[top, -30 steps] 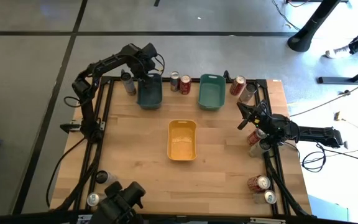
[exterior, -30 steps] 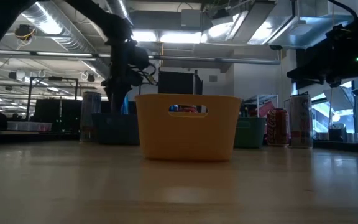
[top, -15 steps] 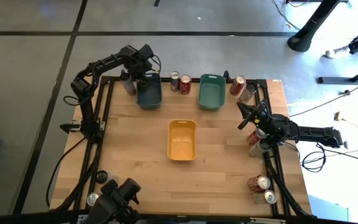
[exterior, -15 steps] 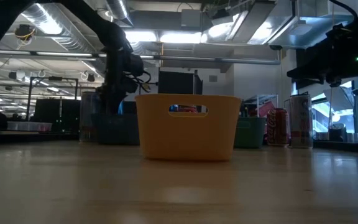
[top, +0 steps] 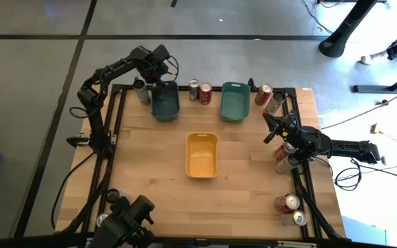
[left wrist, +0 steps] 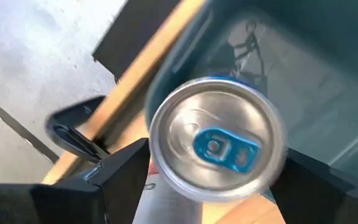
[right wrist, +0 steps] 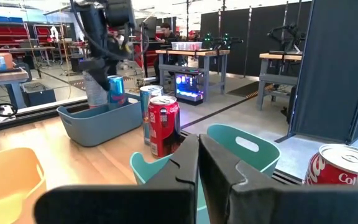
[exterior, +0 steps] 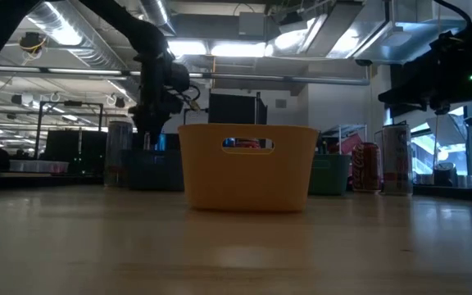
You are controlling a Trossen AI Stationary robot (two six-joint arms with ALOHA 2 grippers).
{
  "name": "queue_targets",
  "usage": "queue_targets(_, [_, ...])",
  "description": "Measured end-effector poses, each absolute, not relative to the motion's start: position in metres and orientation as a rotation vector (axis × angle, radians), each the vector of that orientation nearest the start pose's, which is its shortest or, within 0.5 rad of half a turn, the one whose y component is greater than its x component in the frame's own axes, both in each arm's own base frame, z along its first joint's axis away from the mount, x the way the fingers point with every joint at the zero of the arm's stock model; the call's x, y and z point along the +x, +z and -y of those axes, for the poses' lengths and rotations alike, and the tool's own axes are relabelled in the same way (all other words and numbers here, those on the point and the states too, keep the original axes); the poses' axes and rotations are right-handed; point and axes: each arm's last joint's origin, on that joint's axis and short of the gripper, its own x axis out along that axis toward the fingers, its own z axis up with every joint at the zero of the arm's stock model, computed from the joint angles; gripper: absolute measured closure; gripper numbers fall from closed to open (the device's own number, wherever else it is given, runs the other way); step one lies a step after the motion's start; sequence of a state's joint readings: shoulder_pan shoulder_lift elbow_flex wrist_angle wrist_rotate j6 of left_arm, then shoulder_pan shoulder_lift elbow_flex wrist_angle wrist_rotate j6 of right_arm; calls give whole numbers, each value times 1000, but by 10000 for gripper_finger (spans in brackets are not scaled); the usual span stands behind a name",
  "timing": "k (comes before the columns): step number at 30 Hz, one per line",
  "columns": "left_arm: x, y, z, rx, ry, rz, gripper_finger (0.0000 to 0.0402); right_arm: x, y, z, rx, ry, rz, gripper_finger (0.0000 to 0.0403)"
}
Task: Sort soda cans
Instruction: Put the top left blue soda can into the blue bin, then put the top blue soda can into the blue bin
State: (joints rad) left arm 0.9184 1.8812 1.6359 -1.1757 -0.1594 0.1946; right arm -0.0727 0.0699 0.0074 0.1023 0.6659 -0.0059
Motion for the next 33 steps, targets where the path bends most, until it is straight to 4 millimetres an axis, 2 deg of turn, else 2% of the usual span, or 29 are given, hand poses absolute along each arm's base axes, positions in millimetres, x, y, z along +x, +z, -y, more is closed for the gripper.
queue_targets(9, [230,306,-300,-343,801,-1295,108,94,170,25,7,-736,38,388])
queue_targets(15, [239,327,-298,-273,793,-1227,108,94,170,25,7,-735,38,388])
queue_targets(25, [262,336,-294,-172,782,-1100,104,94,170,25,7,-735,38,388])
queue_targets(33, [275,339,-288,-157,784,-1032,41,94,170,25,7,-735,37,388])
